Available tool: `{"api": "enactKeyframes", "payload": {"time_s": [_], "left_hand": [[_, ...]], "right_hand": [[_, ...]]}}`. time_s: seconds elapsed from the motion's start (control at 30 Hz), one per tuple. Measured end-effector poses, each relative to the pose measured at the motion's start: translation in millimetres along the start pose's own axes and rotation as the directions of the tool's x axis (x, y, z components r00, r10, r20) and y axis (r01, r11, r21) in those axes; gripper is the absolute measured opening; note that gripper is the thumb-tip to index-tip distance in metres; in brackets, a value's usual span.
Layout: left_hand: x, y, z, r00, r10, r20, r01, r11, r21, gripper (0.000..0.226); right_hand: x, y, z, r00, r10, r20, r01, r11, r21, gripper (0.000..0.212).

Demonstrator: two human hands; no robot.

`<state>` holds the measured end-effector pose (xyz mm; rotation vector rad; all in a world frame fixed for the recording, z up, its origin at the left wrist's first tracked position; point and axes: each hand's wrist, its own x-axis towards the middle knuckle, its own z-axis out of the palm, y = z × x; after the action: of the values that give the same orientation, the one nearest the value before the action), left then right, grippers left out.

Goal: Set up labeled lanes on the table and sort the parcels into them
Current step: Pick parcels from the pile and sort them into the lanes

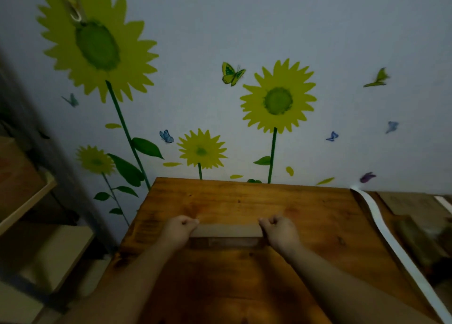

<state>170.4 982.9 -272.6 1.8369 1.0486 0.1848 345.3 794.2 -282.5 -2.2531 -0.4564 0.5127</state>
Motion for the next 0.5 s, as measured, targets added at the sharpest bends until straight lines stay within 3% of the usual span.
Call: {"api": "enactKeyframes", "payload": {"time_s": [0.13,0.3,0.4,0.43,0.5], "left_hand": [[-29.9,-21.5,21.3,0.995,-0.069,0.075,0.066,0.997,0.035,0.021],[-46.8,-28.5,38.9,0.982,-0.176,0.073,0.184,0.974,-0.133,0.041],[-48.4,-21.7,37.0,0.971,-0.219,0.099,0.237,0.944,-0.231,0.038],[-49.8,-16.8,35.0,0.973,-0.212,0.095,0.23,0.936,-0.266,0.037],[-55.1,-1.7,31.1,0.982,-0.175,0.068,0.187,0.931,-0.312,0.036]], "right_hand": [[-42.3,35.0,5.1,0.994,0.1,0.033,-0.094,0.985,-0.143,0.034],[-60.6,47.5,12.5,0.988,0.147,0.039,-0.149,0.988,0.044,0.019],[-71.5,45.2,-5.0,0.972,0.108,0.21,-0.164,0.949,0.27,0.044],[-75.2,44.2,-13.1,0.973,0.055,0.226,-0.12,0.951,0.284,0.053],[-82.3,37.5,-30.7,0.991,-0.047,0.125,0.028,0.988,0.149,0.057]]}}
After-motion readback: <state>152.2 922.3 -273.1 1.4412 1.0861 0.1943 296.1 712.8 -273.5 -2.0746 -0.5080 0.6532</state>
